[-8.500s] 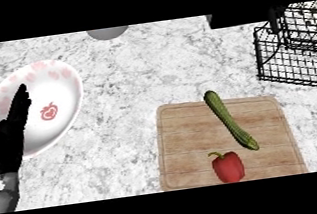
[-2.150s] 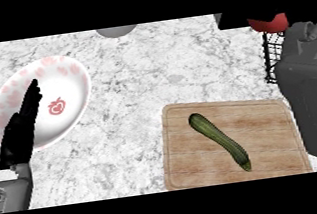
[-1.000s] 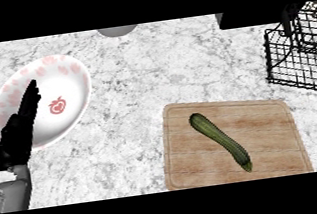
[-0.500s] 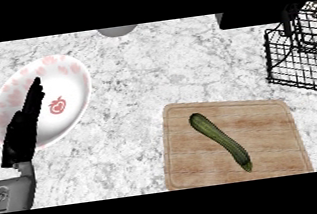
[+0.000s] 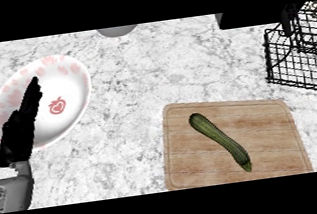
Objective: Pick the bell pepper from the cutting board and place it in the tiered basket
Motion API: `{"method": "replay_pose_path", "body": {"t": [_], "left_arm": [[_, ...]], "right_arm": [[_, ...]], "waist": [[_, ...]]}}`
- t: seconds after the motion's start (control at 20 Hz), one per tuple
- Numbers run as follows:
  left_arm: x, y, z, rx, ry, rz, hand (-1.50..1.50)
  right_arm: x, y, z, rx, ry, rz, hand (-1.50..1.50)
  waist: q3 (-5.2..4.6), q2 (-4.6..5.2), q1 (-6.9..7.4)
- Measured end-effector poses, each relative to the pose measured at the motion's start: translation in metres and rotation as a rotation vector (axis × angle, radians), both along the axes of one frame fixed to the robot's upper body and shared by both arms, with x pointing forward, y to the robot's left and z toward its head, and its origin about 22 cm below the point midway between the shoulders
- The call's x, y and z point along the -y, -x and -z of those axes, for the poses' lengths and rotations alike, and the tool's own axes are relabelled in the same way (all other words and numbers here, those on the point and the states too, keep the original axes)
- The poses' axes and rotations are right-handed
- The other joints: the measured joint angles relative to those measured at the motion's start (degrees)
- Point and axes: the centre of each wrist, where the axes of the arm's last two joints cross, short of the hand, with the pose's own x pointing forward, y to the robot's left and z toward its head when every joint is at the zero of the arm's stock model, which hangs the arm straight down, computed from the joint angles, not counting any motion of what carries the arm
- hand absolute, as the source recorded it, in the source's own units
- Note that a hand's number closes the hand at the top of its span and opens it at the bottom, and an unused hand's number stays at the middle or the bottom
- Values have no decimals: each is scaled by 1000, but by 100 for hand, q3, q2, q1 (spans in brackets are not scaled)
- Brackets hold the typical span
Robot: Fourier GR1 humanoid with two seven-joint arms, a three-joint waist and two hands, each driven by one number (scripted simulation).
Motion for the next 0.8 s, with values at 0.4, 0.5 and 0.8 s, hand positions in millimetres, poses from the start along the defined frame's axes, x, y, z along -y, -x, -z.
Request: {"method": "replay_pose_path", "body": {"t": [0.4,0.5,0.8], "left_arm": [[-1,0,3,4,3,-16,0],[0,1,3,3,3,-14,0],[-7,6,-1,1,2,-21,0]], "right_arm": [[6,9,-9,231,-96,32,-150],[8,16,-21,285,-100,47,-150],[49,56,-53,336,-162,147,-150]], "waist": [[-1,-9,-22],[-2,-18,-40],[-5,-38,-104]]}}
